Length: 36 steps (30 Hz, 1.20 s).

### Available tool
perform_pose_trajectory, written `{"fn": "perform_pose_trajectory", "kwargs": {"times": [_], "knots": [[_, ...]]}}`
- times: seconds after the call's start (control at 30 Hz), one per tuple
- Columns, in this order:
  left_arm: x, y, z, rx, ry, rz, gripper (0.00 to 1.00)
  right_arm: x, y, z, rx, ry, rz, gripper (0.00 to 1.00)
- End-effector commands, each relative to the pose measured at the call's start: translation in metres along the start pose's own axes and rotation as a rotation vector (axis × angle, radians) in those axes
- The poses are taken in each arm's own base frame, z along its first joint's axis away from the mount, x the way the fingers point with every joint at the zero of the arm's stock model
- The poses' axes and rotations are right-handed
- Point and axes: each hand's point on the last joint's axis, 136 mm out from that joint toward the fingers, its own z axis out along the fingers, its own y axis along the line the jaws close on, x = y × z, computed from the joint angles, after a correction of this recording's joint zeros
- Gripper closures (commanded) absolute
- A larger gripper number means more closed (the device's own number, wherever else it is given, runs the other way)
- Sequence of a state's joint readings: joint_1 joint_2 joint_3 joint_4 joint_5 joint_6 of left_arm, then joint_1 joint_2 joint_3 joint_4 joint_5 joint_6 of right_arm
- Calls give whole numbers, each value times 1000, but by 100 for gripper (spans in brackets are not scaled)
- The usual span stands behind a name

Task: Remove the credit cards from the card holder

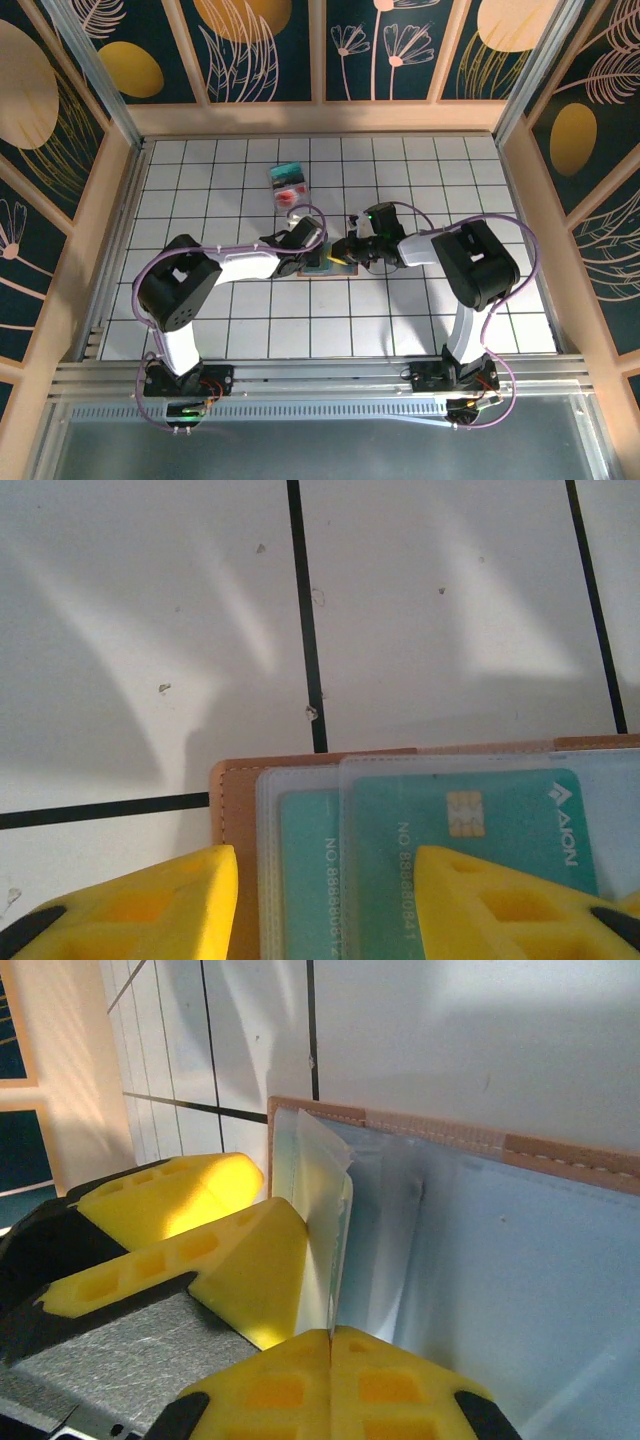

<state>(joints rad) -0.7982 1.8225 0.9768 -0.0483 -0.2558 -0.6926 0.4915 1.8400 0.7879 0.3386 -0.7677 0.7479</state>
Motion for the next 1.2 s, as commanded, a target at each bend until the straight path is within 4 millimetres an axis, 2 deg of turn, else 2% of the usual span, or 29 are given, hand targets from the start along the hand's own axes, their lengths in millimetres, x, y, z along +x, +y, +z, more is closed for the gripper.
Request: {"fn": "perform_pose_trajectory", "kwargs": {"times": [0.0,0.23,0.4,0.6,0.87,1.07,1.17], "knots": [[32,27,-1,-88,91,29,51,-5,9,0,-35,-26,-25,98],[41,33,3,-108,110,17,53,-5,7,-6,-29,-43,-17,97],[39,32,1,-106,103,12,54,-4,10,-10,-43,-53,-19,92],[38,32,-2,-99,100,5,54,-4,17,-11,-87,-61,-7,92],[36,34,-5,-115,92,-4,52,-4,16,-17,-84,-76,0,94],[37,34,-4,-115,96,-5,51,-5,17,-19,-85,-81,-4,92],[37,34,-4,-113,97,-5,51,-5,17,-19,-83,-82,-2,97]]}}
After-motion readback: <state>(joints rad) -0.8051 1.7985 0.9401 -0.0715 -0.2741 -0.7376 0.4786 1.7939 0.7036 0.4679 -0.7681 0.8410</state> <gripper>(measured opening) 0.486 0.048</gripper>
